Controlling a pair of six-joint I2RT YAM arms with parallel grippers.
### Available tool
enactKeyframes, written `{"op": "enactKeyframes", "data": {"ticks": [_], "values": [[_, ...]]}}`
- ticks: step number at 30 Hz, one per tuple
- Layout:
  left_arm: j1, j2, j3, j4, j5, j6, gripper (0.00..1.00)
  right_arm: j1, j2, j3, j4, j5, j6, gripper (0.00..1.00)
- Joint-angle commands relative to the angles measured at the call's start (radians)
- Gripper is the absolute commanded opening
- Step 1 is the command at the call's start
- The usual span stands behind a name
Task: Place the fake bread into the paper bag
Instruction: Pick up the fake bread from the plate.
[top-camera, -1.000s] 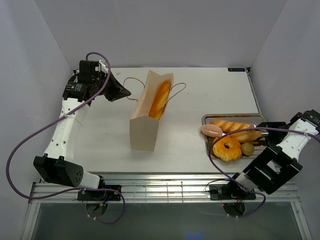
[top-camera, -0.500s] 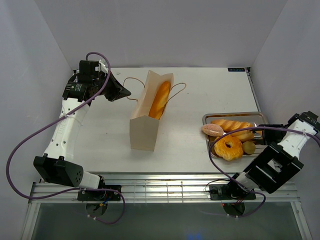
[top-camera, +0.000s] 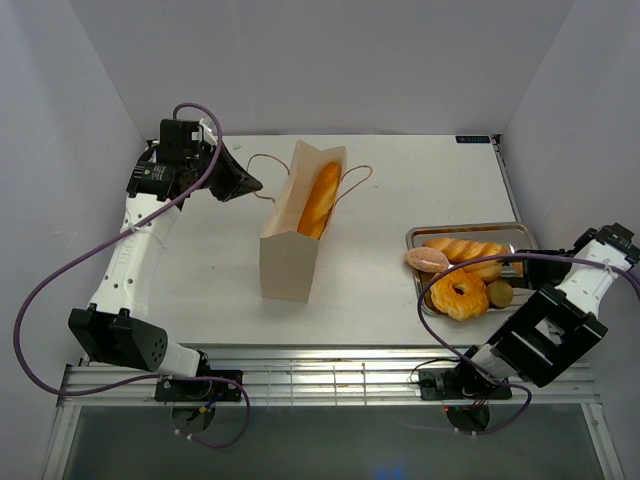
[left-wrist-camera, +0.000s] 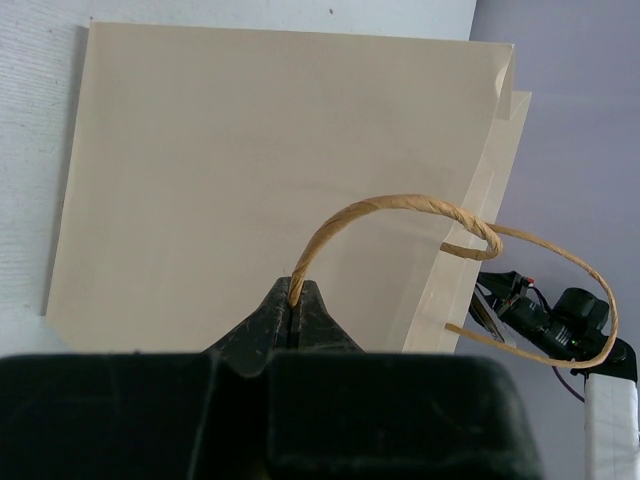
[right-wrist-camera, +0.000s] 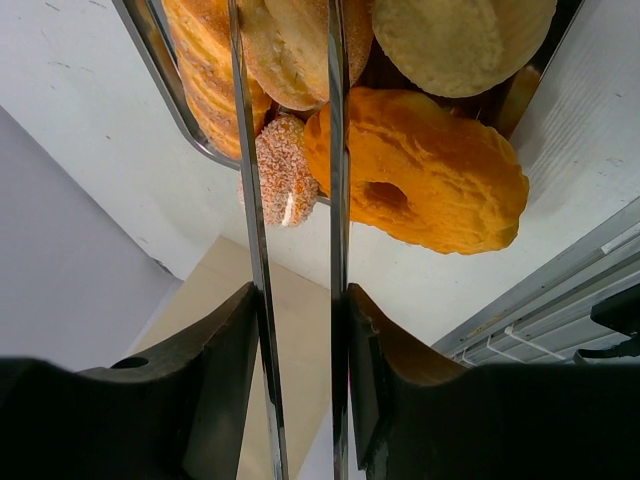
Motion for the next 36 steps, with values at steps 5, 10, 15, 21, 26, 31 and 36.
{"op": "enactKeyframes", "data": {"ticks": [5,10,15,21,26,31,36], "values": [[0.003,-0.011,0.035,0.012,0.028,0.012,0.0,-0.002,-0.024,0.073,-0.067,0.009,0.045,0.08],[0.003,-0.019,0.028,0.012,0.032,0.007,0.0,0.0,-0.035,0.128,-0.104,0.015,0.048,0.08],[0.004,-0.025,0.018,0.015,0.038,0.006,0.0,0.001,-0.041,0.182,-0.12,0.023,0.044,0.08],[0.004,-0.029,0.003,0.019,0.046,0.001,0.0,0.001,-0.031,0.246,-0.133,0.037,0.013,0.08],[0.004,-0.037,-0.012,0.026,0.052,-0.011,0.0,0.003,-0.017,0.286,-0.121,-0.009,0.002,0.08],[0.004,-0.039,-0.022,0.03,0.055,-0.016,0.0,0.05,0.029,0.355,-0.113,-0.087,-0.025,0.08],[0.004,-0.031,-0.008,0.036,0.068,-0.025,0.0,0.179,0.087,0.51,-0.055,-0.19,0.03,0.08]]}}
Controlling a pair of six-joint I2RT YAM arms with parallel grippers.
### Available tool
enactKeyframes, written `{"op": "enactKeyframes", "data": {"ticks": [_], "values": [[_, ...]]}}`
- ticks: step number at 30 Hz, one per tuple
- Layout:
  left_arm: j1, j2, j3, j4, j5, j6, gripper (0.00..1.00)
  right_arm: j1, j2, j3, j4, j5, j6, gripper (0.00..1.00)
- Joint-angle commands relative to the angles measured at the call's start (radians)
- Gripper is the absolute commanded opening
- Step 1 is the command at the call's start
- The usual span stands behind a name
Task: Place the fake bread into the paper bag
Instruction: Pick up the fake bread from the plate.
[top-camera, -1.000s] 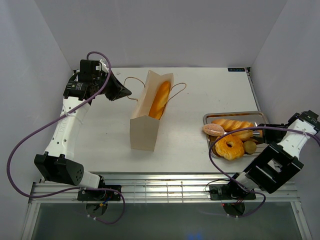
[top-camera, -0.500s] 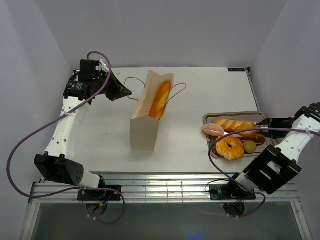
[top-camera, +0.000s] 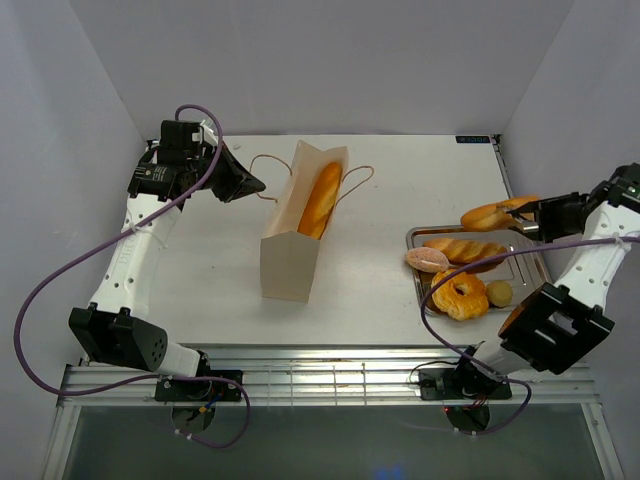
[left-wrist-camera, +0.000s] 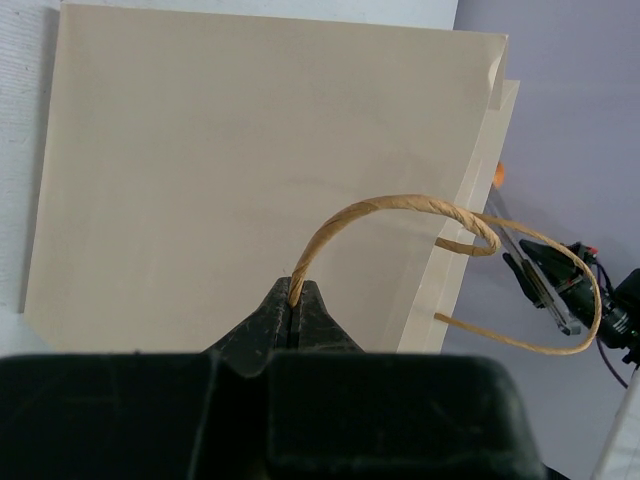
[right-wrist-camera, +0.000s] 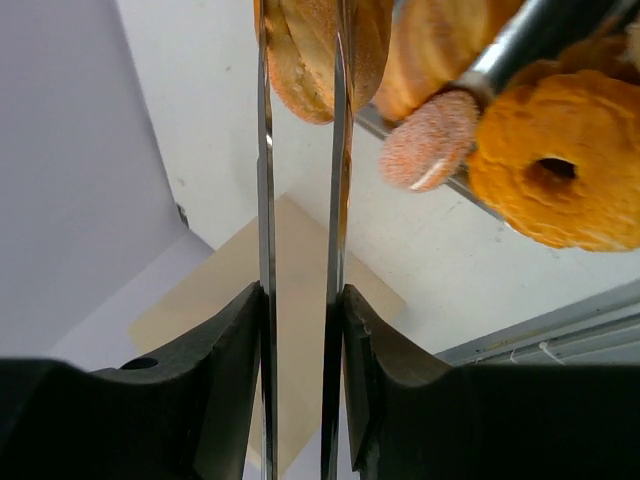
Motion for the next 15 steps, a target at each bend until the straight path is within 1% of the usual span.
{"op": "enactKeyframes", "data": {"ticks": [1,2,6,7,9,10,11,12,13,15], "values": [[0.004,-0.028,0.014,0.019,0.024,-0.005,0.0,0.12,0.033,0.153,0.078,-0.122,0.036,0.08],[0.004,-0.026,0.014,0.019,0.026,-0.007,0.0,0.142,0.044,0.219,0.09,-0.148,0.052,0.08],[0.004,-0.034,0.007,0.016,0.024,-0.001,0.0,0.251,0.1,0.368,0.181,-0.217,0.131,0.08],[0.003,-0.032,0.008,0.016,0.029,0.002,0.0,0.295,0.105,0.392,0.228,-0.229,0.15,0.08],[0.004,-0.031,0.008,0.013,0.033,0.002,0.0,0.344,0.113,0.423,0.305,-0.278,0.213,0.08],[0.003,-0.034,0.008,0.013,0.035,0.002,0.0,0.398,0.114,0.448,0.34,-0.293,0.234,0.08],[0.004,-0.036,0.002,0.013,0.036,0.001,0.0,0.425,0.116,0.459,0.427,-0.322,0.254,0.08],[0.004,-0.037,-0.001,0.014,0.038,0.001,0.0,0.456,0.12,0.472,0.467,-0.326,0.292,0.08],[0.004,-0.042,-0.004,0.013,0.039,0.001,0.0,0.514,0.122,0.5,0.501,-0.329,0.308,0.08],[0.004,-0.048,-0.022,0.013,0.036,-0.001,0.0,0.568,0.124,0.512,0.624,-0.361,0.361,0.08]]}}
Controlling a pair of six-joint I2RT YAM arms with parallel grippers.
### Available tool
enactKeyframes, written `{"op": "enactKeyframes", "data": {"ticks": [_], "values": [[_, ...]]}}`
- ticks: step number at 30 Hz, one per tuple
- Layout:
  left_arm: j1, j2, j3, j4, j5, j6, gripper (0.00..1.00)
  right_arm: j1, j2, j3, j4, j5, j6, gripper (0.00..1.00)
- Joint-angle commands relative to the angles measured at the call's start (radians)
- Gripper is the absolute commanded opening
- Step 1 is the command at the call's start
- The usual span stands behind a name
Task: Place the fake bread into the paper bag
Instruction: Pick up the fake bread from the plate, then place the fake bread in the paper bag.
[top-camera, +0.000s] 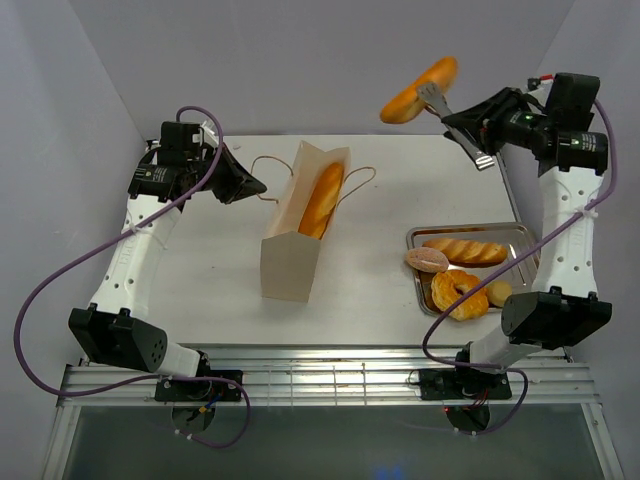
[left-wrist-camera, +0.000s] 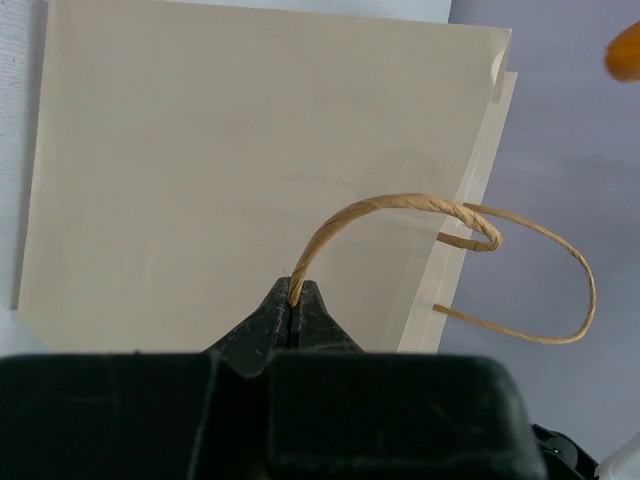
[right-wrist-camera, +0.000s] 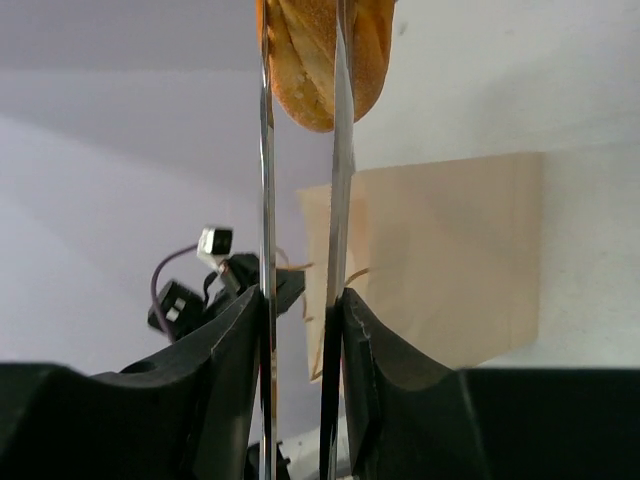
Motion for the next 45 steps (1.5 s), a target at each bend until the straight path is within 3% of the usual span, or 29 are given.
{"op": "enactKeyframes", "data": {"ticks": [1,5,9,15,18,22,33,45], "values": [[0.003,-0.05,-0.02,0.006,0.014,0.0,0.0,0.127,-0.005,0.063,0.298,-0.129,0.127,0.08],[0.003,-0.06,-0.036,0.01,0.013,-0.006,0.0,0.272,-0.023,0.031,0.439,-0.189,0.161,0.08],[0.003,-0.071,-0.031,0.012,0.005,-0.032,0.0,0.379,-0.08,-0.015,0.406,-0.205,0.069,0.08],[0.003,-0.091,-0.05,0.013,-0.001,-0.055,0.0,0.504,-0.246,-0.31,0.453,-0.166,0.021,0.08],[0.004,-0.097,-0.054,0.013,-0.004,-0.064,0.0,0.51,-0.303,-0.369,0.468,-0.171,0.012,0.08],[0.003,-0.103,-0.062,0.013,0.0,-0.077,0.0,0.519,-0.309,-0.353,0.32,-0.154,-0.083,0.08],[0.004,-0.106,-0.068,0.01,0.007,-0.092,0.0,0.519,-0.339,-0.405,0.2,-0.097,-0.148,0.08],[0.003,-0.117,-0.082,0.01,0.0,-0.094,0.0,0.521,-0.338,-0.466,0.22,-0.139,-0.112,0.11]]}}
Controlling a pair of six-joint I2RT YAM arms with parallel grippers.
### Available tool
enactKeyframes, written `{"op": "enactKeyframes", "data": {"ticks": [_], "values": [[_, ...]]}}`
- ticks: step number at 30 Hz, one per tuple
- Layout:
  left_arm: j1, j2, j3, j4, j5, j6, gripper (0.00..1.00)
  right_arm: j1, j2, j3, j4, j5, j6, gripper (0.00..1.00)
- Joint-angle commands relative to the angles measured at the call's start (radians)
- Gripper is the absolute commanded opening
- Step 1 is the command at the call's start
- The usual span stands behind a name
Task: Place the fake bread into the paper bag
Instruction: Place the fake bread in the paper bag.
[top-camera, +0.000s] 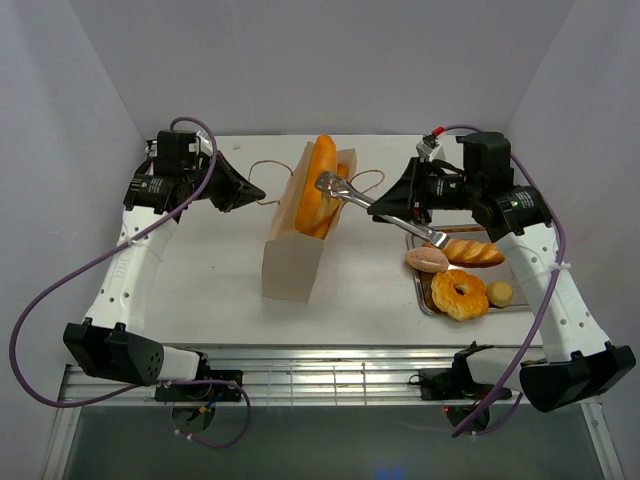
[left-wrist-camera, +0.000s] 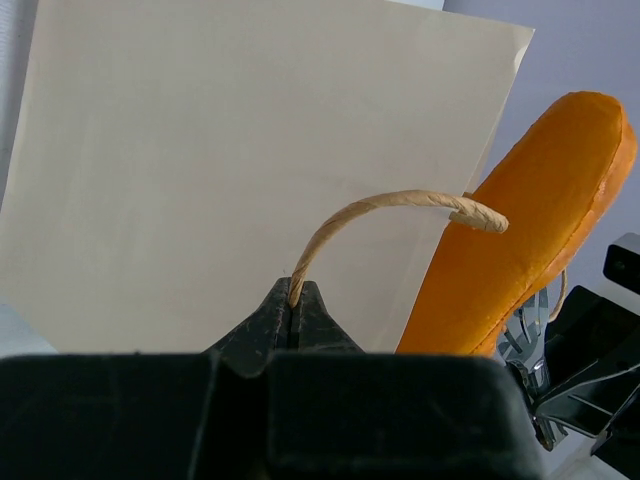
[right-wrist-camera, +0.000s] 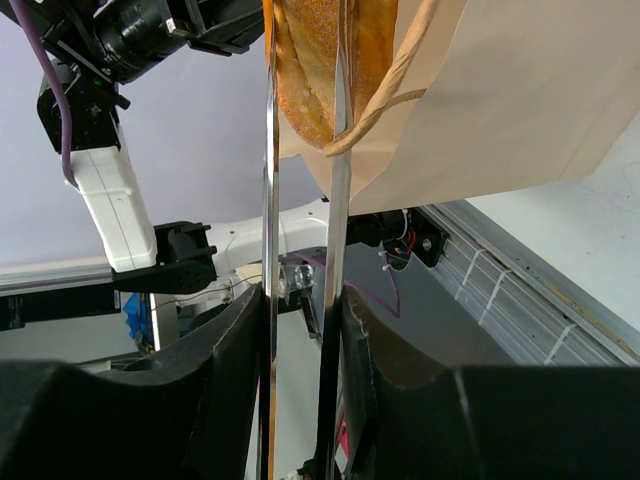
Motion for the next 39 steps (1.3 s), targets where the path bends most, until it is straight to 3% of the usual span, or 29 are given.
{"op": "enactKeyframes", "data": {"ticks": [1,14,39], "values": [[0.003,-0.045,-0.009,0.011,0.002,-0.005,0.0,0.005,-0.01,-0.002,0.051,-0.039,-0.001,0.15],[0.002,-0.06,-0.017,0.013,-0.001,-0.008,0.0,0.005,-0.027,-0.091,0.176,-0.094,0.094,0.41],[0.003,-0.085,-0.038,0.013,-0.006,-0.016,0.0,0.005,-0.044,-0.102,0.163,-0.102,0.091,0.56]]}}
